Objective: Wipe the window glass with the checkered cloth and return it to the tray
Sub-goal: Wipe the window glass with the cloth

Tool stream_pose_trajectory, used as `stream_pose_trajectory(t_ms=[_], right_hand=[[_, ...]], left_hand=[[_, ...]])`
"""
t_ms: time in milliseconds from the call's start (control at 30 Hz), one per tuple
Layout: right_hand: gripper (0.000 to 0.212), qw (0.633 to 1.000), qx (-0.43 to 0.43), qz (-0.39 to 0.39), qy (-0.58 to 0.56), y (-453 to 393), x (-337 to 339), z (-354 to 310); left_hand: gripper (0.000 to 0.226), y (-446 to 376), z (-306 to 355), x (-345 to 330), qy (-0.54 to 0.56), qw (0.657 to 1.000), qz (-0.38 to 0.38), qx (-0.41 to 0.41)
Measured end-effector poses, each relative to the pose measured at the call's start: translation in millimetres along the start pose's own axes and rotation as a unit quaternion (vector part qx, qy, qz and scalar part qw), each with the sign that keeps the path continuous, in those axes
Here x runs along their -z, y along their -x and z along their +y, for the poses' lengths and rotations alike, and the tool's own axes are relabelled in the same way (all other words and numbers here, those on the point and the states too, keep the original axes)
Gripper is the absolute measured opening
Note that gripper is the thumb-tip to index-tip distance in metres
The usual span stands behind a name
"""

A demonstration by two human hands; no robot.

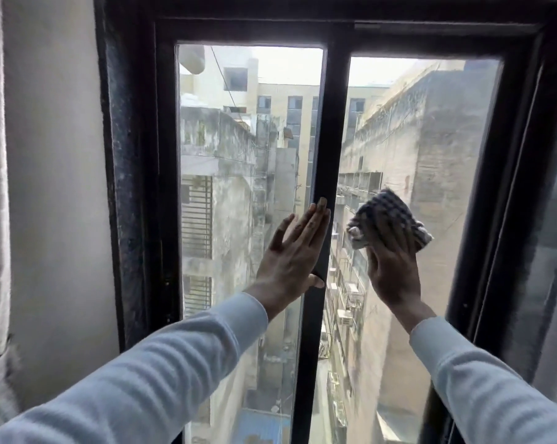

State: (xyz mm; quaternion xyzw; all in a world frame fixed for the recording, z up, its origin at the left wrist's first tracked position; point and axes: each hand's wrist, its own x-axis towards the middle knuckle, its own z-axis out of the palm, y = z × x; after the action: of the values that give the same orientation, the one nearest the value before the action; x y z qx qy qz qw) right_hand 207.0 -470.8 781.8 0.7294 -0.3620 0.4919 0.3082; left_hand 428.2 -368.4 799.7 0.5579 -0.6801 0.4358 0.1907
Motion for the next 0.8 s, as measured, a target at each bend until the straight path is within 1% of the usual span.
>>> stream_pose_trajectory(t_ms=[33, 67, 100, 133, 167, 200, 233, 267, 300, 333, 367, 400, 433, 467, 500, 533, 567, 600, 633, 667, 700, 733, 767, 800], right_hand=[[0.058, 0.997, -0.08, 0.007, -0.015, 19.9, -7.7, -16.0], [0.061, 0.994, -0.104, -0.009, -0.028, 45.4, -16.9, -37.3], [0.066, 0.997, -0.048, -0.042, -0.031, 67.3, -22.8, -51.9], [0.071, 0.997, 0.037, -0.069, -0.02, 79.9, -25.0, -52.7], [0.074, 0.991, 0.115, -0.073, -0.003, 76.3, -22.3, -41.7], [0.073, 0.985, 0.159, -0.07, 0.019, 63.5, -19.0, -23.7], [0.072, 0.987, 0.143, -0.063, 0.024, 53.7, -15.4, -6.7], [0.068, 0.997, 0.06, -0.053, 0.016, 49.5, -12.1, 1.3], [0.064, 0.997, -0.073, -0.03, -0.004, 50.6, -6.2, -2.6], [0.06, 0.98, -0.195, -0.022, -0.021, 58.3, -5.9, -13.7], [0.059, 0.967, -0.25, -0.028, -0.043, 69.1, -8.4, -30.6], [0.063, 0.972, -0.224, -0.052, -0.047, 82.3, -12.6, -45.4], [0.07, 0.989, -0.116, -0.085, -0.044, 88.7, -14.7, -50.4], [0.076, 0.994, 0.002, -0.1, -0.032, 76.1, -12.8, -41.9], [0.079, 0.993, 0.088, -0.079, -0.019, 48.4, -10.7, -25.3], [0.079, 0.992, 0.109, -0.058, -0.008, 18.7, -7.8, -10.2], [0.076, 0.997, 0.075, -0.025, -0.01, -7.1, -4.2, 2.9], [0.072, 1.0, -0.007, 0.013, -0.022, -22.6, 2.0, 6.9], [0.068, 0.993, -0.097, 0.042, -0.045, -23.9, 4.5, 4.4], [0.065, 0.987, -0.143, 0.051, -0.05, -12.7, 1.1, -2.6], [0.064, 0.989, -0.135, 0.038, -0.04, 7.4, -5.3, -11.6], [0.061, 0.998, -0.067, -0.002, -0.019, 30.5, -9.1, -20.2], [0.057, 0.999, 0.03, -0.04, 0.011, 44.4, -9.9, -16.5], [0.051, 0.992, 0.108, -0.059, 0.029, 43.2, -5.5, -4.7]], left_hand=[[0.138, 0.9, 0.8, 0.5, 0.0, 1.0, -0.003, 0.005], [0.137, 0.6, 1.4, 1.1, 0.001, 1.0, -0.006, 0.012], [0.136, 0.0, 2.5, 2.2, 0.006, 1.0, -0.01, 0.017], [0.135, -0.3, 3.7, 2.5, 0.015, 1.0, -0.012, 0.021], [0.133, -0.4, 4.4, 1.8, 0.022, 0.999, -0.013, 0.025], [0.134, -0.4, 5.1, 1.1, 0.029, 0.999, -0.016, 0.027], [0.135, 0.1, 5.6, 1.2, 0.034, 0.999, -0.02, 0.026], [0.137, 0.3, 5.6, 1.1, 0.034, 0.999, -0.022, 0.024], [0.139, 0.2, 5.7, 0.6, 0.031, 0.999, -0.022, 0.024], [0.139, -0.1, 5.4, 0.7, 0.029, 0.999, -0.021, 0.026], [0.139, -0.9, 5.7, 1.5, 0.031, 0.999, -0.021, 0.028], [0.139, -1.3, 6.4, 2.3, 0.035, 0.999, -0.022, 0.028], [0.138, -1.2, 6.9, 2.5, 0.036, 0.999, -0.021, 0.029], [0.138, -0.9, 7.3, 2.3, 0.035, 0.999, -0.017, 0.03], [0.139, -0.5, 8.0, 2.6, 0.035, 0.999, -0.015, 0.03], [0.14, -0.4, 8.0, 2.9, 0.034, 0.999, -0.014, 0.03], [0.141, -0.4, 7.7, 2.6, 0.032, 0.999, -0.013, 0.031], [0.142, -0.3, 7.5, 2.5, 0.031, 0.999, -0.014, 0.033], [0.143, -0.3, 7.5, 3.2, 0.032, 0.999, -0.017, 0.034], [0.143, -0.4, 7.9, 4.0, 0.033, 0.999, -0.02, 0.034], [0.144, -0.3, 8.0, 4.5, 0.032, 0.999, -0.022, 0.033], [0.144, 0.1, 7.9, 4.6, 0.031, 0.999, -0.023, 0.033], [0.144, 0.4, 7.9, 4.5, 0.031, 0.999, -0.023, 0.033], [0.144, 0.4, 8.4, 4.6, 0.029, 0.999, -0.023, 0.035]])
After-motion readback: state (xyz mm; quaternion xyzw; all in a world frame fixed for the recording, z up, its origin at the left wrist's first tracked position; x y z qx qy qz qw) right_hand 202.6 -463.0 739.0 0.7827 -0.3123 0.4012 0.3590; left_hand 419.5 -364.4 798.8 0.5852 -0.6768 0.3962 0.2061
